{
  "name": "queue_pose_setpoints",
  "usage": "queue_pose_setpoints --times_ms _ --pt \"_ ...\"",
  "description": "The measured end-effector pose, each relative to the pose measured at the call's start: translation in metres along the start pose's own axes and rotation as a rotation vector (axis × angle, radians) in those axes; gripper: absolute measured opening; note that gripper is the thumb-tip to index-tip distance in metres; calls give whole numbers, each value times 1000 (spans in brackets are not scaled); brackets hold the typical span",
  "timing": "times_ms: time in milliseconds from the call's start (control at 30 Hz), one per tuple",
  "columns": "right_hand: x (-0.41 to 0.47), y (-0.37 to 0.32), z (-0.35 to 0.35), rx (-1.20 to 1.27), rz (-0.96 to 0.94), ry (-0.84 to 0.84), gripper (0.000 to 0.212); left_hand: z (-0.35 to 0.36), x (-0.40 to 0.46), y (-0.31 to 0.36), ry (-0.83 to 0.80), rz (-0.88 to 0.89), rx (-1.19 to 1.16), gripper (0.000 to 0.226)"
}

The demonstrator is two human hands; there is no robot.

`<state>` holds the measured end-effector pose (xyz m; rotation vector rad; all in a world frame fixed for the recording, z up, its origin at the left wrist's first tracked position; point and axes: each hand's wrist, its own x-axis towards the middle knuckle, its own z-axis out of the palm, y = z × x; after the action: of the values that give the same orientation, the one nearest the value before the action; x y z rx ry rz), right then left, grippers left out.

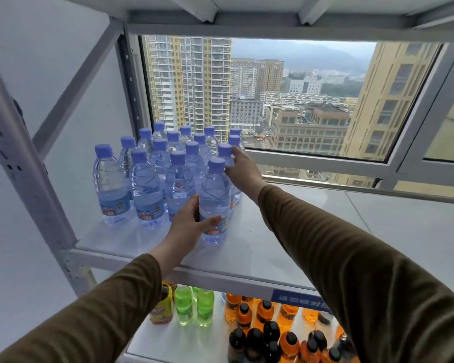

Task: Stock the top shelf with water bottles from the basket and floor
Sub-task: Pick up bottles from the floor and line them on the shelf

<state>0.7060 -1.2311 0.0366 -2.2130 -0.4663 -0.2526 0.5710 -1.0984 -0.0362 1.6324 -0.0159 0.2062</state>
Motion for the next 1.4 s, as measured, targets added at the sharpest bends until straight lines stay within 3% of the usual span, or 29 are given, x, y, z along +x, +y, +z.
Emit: queue_pose_setpoints --times_ms 267,433,567,833,1400 --pt "-6 2 -33 254 101 -309 47 -2 -3 -1 3 33 139 53" --pt "-2 6 -25 153 83 -154 60 3 -1 -2 66 57 196 50" --pt "3 7 -18 59 64 -88 56 8 3 -5 113 52 228 58" --pt "11 7 -16 41 45 -94 44 16 6 -8 165 37 266 66" --pt "-1 1 -20 57 67 -65 50 29 -1 -1 244 52 279 62"
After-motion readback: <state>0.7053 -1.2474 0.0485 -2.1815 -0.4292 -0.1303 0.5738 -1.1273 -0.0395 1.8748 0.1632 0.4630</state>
